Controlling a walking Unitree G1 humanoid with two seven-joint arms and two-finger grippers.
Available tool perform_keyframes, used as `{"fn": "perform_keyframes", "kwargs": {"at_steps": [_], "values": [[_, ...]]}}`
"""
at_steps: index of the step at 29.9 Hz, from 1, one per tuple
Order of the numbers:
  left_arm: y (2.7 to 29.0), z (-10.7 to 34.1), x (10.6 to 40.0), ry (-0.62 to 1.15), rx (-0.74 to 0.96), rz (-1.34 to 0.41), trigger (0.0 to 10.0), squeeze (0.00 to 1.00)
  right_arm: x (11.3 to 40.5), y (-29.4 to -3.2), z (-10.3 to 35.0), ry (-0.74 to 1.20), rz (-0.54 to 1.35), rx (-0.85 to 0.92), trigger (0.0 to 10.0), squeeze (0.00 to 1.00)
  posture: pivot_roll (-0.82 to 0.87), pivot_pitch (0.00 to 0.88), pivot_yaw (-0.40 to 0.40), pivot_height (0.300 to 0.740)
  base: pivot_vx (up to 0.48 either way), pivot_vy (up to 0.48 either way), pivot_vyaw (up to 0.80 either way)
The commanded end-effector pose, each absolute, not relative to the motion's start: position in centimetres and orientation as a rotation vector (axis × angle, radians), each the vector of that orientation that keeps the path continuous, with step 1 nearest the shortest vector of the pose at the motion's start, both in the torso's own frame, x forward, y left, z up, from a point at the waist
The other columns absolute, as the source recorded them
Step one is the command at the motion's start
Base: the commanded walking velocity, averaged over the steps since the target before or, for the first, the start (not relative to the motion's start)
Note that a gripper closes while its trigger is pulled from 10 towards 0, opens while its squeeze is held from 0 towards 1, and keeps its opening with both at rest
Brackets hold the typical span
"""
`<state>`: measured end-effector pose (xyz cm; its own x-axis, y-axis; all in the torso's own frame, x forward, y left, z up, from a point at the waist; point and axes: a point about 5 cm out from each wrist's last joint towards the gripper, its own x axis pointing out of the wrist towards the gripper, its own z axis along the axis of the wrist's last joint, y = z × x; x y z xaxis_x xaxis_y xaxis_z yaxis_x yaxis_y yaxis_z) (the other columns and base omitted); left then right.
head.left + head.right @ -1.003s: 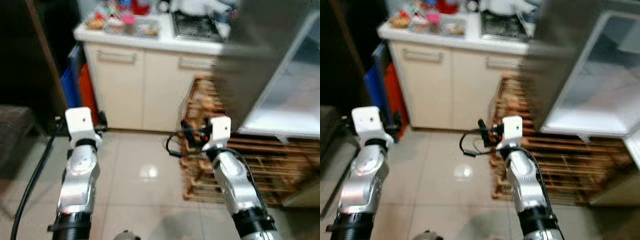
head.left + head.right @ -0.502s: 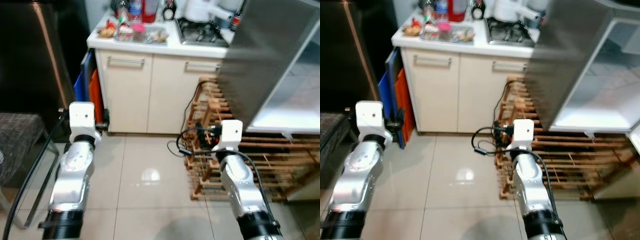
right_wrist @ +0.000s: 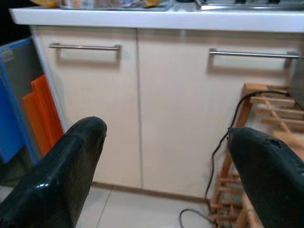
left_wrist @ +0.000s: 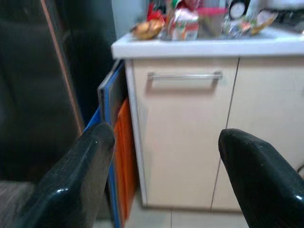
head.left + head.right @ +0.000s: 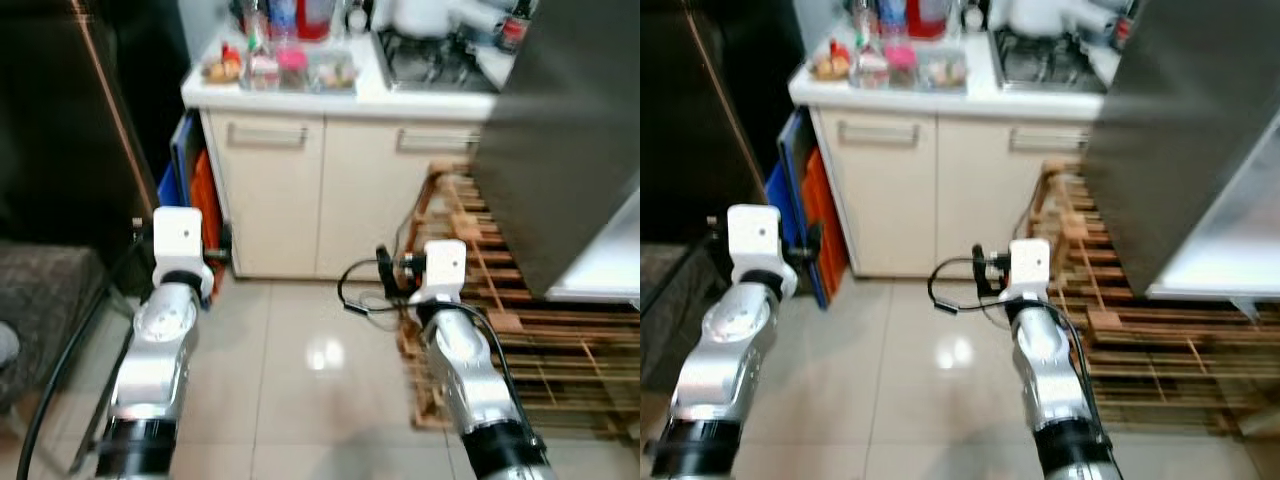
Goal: Restocking fridge
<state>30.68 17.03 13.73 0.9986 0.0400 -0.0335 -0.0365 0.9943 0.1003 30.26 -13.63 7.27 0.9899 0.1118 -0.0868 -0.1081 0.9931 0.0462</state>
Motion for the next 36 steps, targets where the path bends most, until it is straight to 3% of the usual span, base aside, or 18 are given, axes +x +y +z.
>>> {"fn": "perform_keyframes", "kwargs": {"at_steps": [1,25,32,36], "values": [[17.1,14.5,31.1,0.011,0.131,0.021,10.0,0.00,30.7,-13.6,7.6,0.071,0.107,0.036,10.0,0.00,-0.02,0.000,-0.011,0.740,0.480,0.000,0.00],[16.2,16.2,32.8,-0.089,0.132,-0.019,10.0,0.00,31.7,-12.0,9.1,-0.022,0.191,-0.057,10.0,0.00,-0.02,0.000,-0.050,0.740,0.480,0.000,-0.13],[15.2,19.0,32.7,-0.232,0.153,-0.033,10.0,0.00,31.9,-11.4,10.8,-0.113,0.217,-0.073,10.0,0.00,-0.03,0.000,-0.047,0.740,0.480,0.000,-0.23],[16.3,23.4,32.2,-0.417,0.151,0.104,10.0,0.00,31.9,-10.6,12.5,-0.181,0.254,-0.067,10.0,0.00,-0.04,0.000,-0.040,0.740,0.480,0.000,0.00]]}}
